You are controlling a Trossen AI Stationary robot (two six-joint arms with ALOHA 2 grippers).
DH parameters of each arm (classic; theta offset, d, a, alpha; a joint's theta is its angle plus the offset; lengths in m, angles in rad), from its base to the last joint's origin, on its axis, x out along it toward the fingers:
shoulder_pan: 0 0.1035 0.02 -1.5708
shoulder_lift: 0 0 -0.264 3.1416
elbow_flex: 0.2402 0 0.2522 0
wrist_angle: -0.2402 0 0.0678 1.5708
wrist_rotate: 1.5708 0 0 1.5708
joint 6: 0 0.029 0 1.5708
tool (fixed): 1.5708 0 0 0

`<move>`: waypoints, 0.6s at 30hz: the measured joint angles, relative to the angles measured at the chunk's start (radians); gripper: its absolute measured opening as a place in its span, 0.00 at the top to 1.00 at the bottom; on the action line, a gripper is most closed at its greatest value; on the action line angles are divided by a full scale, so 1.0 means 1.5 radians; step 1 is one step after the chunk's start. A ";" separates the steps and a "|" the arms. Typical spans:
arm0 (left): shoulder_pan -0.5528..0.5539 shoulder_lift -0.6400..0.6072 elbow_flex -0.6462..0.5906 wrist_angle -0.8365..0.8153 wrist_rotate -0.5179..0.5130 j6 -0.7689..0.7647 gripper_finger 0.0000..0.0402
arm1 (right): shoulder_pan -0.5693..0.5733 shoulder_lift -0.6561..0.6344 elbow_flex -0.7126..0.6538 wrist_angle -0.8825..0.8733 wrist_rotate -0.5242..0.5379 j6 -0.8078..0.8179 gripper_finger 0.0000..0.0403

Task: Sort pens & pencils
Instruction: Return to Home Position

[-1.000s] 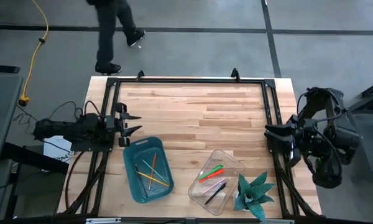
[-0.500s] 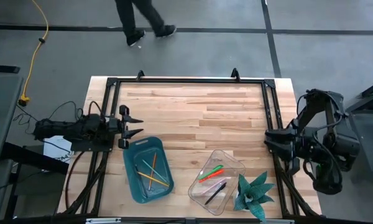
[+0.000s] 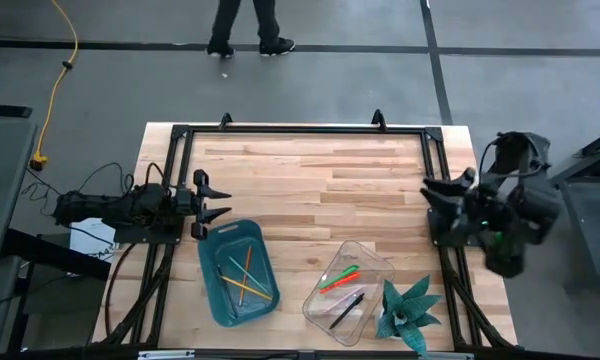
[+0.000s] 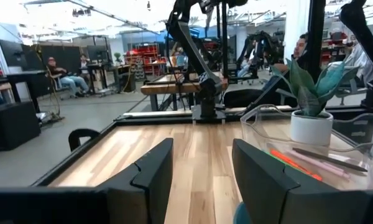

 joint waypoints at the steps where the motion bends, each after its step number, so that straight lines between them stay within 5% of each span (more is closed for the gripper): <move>1: 0.000 0.000 0.000 -0.003 0.000 -0.004 0.62 | -0.008 -0.006 -0.029 0.001 0.000 0.034 0.65; 9: 0.000 0.000 0.000 -0.039 0.004 -0.026 0.62 | -0.017 -0.015 -0.148 0.017 -0.003 0.241 0.65; 18: 0.000 -0.001 0.000 -0.038 0.001 -0.027 0.62 | 0.009 0.033 0.021 0.016 0.000 0.011 0.65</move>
